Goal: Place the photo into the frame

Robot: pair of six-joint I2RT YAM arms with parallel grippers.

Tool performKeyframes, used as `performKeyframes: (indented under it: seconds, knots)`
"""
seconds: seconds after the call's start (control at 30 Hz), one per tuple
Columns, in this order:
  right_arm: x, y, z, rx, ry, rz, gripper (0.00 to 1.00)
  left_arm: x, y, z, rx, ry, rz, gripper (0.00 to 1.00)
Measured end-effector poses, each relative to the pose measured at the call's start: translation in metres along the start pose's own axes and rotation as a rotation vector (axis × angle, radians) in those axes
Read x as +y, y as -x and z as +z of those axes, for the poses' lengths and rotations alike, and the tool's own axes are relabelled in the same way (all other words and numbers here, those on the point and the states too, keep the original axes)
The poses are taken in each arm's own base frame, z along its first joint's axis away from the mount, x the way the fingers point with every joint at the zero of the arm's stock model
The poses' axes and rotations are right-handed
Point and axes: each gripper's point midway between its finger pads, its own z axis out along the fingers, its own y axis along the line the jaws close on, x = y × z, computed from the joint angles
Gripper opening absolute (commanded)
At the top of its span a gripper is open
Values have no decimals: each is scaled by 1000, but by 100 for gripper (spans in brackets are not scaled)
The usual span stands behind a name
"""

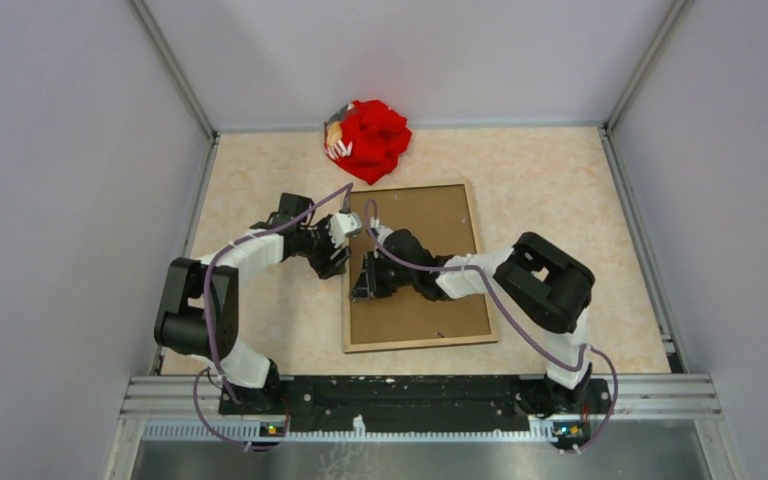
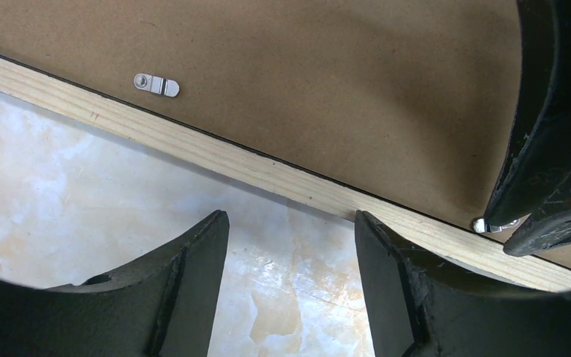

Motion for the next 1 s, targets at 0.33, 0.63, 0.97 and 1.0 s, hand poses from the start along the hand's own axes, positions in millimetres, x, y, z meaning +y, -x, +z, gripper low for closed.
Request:
performKeyframes:
  seconds: [0.33, 0.63, 0.97, 1.0]
  knots:
    - [-1, -3, 2, 18, 6, -11, 19, 1, 1, 0, -3, 4, 3, 69]
    - [-3, 0, -2, 16, 1, -40, 26, 1, 1, 1, -3, 3, 2, 68]
    - [-1, 0, -4, 29, 22, -43, 25, 1, 1, 1, -5, 4, 4, 68]
    - [0, 0, -4, 31, 25, -43, 25, 1, 1, 1, -5, 4, 4, 68]
